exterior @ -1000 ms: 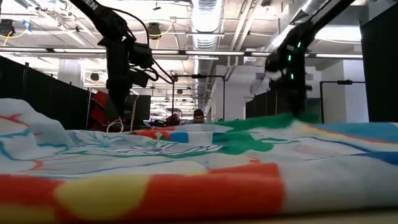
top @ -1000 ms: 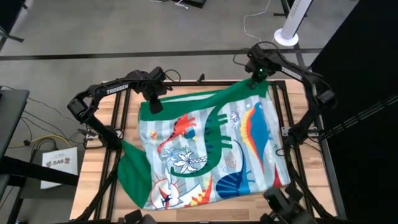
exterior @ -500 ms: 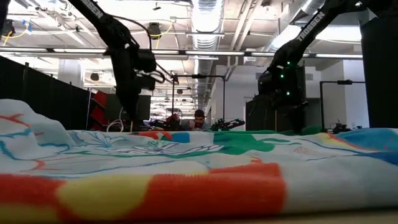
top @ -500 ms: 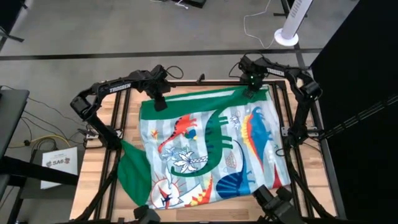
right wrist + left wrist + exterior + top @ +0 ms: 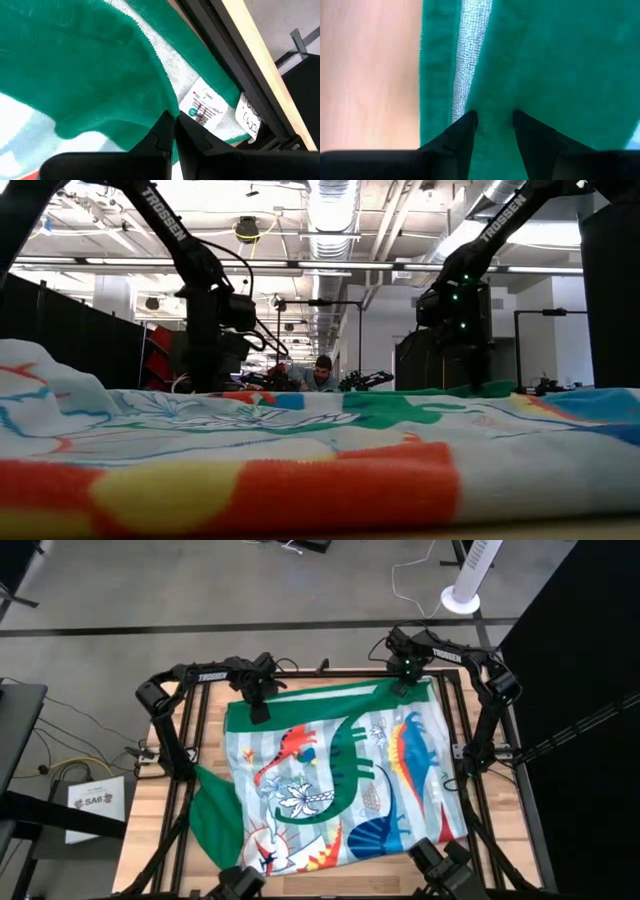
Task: Roll towel
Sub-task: Roll the multicolor dinosaur print towel
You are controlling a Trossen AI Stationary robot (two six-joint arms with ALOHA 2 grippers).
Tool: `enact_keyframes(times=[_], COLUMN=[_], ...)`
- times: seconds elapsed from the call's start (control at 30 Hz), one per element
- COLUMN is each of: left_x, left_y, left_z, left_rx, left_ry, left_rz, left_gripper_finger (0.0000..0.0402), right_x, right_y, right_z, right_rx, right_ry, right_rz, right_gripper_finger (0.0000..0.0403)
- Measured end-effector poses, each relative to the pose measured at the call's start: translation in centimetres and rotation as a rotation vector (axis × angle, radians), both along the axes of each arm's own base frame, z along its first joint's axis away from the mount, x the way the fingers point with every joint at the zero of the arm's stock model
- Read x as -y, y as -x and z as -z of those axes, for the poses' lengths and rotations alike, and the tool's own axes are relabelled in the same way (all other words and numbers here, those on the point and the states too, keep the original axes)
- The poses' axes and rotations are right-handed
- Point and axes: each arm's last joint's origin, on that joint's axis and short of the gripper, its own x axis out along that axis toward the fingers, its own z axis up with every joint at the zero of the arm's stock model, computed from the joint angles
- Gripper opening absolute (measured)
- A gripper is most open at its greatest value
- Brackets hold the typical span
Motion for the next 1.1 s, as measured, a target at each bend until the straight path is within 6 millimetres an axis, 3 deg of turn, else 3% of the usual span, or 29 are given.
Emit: enact_keyframes(times=[0.27,0.5,0.67,0.97,1.1], left_x=[1.7,3.4,3.6,3.3,3.1], left_y=[1.7,2.8,2.5,2.3,2.4], left_z=[0.1,-0.3,-0.7,-1.5,-1.9], left_rx=[-0.182,-0.328,-0.296,-0.258,-0.252], left_ry=[0.173,0.332,0.313,0.244,0.23], left_rz=[-0.101,-0.159,-0.148,-0.195,-0.242], left_gripper_finger=[0.0125,0.0125,0.0105,0.0014,0.0001], right_x=[-1.2,-4.7,-6.3,-6.2,-6.2], right_y=[-0.2,-0.4,-0.3,1.2,2.2], right_z=[0.0,0.1,-1.4,-5.5,-7.0], right_rx=[-0.036,-0.067,0.0,0.154,0.193], right_ry=[-0.105,-0.176,-0.086,0.135,0.2], right_rz=[-0.097,-0.213,-0.242,-0.184,-0.159], right_gripper_finger=[0.0,0.0,0.0,0.0,0.0])
